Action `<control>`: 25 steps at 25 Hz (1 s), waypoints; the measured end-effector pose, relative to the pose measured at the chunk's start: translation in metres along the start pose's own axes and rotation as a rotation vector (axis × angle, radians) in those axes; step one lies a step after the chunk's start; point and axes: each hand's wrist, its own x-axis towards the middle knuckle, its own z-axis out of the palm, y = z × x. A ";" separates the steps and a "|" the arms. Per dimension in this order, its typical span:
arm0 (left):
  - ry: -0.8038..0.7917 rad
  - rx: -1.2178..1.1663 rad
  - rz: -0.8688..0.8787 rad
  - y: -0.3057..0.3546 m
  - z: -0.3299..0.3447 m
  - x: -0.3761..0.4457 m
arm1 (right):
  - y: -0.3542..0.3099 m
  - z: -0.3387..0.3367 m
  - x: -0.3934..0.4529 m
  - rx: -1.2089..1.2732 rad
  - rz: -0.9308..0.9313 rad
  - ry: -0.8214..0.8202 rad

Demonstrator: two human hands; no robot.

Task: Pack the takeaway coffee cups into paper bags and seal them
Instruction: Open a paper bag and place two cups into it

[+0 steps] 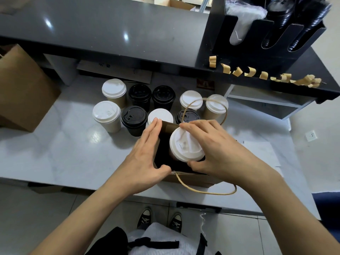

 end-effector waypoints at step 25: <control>0.008 0.055 -0.022 0.002 -0.001 0.009 | -0.012 0.015 0.029 -0.231 -0.135 -0.019</control>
